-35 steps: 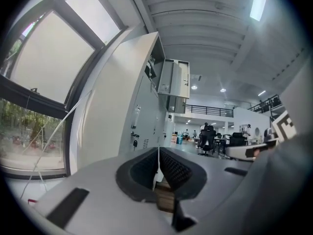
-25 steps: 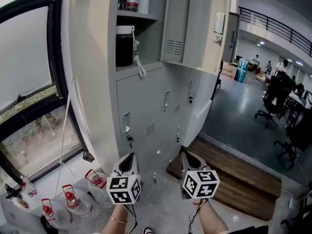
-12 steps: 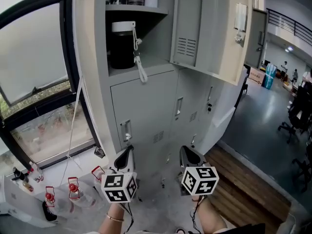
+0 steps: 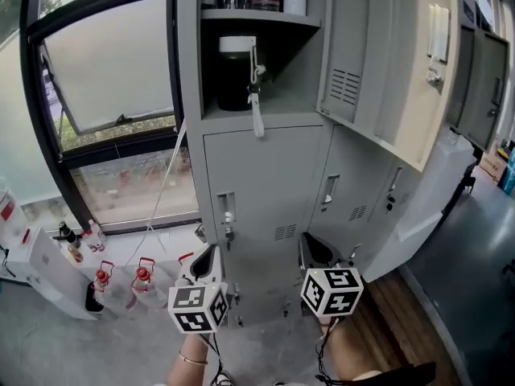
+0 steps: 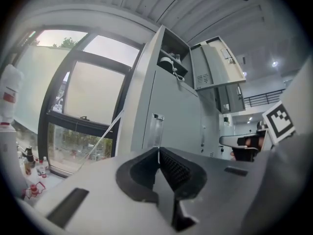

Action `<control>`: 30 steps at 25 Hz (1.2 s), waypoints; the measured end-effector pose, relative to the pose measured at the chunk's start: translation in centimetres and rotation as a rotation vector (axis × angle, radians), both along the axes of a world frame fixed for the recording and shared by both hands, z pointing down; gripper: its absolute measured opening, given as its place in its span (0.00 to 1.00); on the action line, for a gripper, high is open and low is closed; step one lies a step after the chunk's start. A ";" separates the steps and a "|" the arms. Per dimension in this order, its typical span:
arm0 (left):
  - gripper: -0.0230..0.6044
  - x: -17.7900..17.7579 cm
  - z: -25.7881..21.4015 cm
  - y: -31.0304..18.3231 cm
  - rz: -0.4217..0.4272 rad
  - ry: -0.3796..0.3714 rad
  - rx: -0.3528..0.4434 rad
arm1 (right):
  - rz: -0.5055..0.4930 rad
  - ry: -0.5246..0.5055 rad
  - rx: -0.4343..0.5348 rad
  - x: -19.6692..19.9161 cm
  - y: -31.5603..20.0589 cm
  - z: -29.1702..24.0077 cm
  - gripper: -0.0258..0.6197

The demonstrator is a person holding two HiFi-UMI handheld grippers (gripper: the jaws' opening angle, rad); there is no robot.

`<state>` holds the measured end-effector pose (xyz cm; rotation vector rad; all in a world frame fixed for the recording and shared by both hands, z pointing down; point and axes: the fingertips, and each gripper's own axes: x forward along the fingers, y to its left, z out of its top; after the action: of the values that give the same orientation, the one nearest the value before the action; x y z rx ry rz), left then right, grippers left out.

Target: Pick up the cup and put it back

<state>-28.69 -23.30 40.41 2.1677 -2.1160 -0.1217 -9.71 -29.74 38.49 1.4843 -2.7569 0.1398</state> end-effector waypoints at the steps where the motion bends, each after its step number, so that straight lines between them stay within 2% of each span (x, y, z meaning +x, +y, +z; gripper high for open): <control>1: 0.06 -0.3 -0.1 0.1 -0.018 -0.008 0.004 | -0.018 0.000 0.012 -0.5 -0.1 -0.2 0.03; 5: 0.06 -1.9 -0.1 0.9 -0.080 -0.014 0.008 | -0.069 -0.003 0.012 -2.2 0.0 0.5 0.03; 16: 0.06 -3.2 -0.1 1.0 -0.092 -0.014 0.005 | -0.079 -0.002 0.046 -3.1 -0.2 -0.5 0.03; 17: 0.06 -3.3 -0.1 1.0 -0.091 -0.013 0.004 | -0.091 -0.001 0.041 -3.3 -0.1 -0.5 0.07; 18: 0.06 -3.3 -0.1 0.9 -0.089 -0.013 0.003 | -0.101 0.000 0.036 -3.5 -0.1 -0.4 0.17; 21: 0.06 -3.3 0.2 1.0 -0.084 -0.016 -0.001 | -0.110 -0.001 0.031 -3.8 0.1 -0.5 0.20; 27: 0.06 -3.7 0.6 1.1 -0.086 -0.006 -0.006 | -0.103 0.002 0.026 -4.3 0.3 -0.3 0.43; 30: 0.06 -4.0 0.9 1.1 -0.088 0.001 -0.011 | -0.083 0.003 0.041 -4.3 0.1 -0.4 0.61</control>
<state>-32.67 -22.18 41.27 2.0685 -2.2065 -0.1189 -14.02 -29.63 38.10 1.3744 -2.8304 0.0808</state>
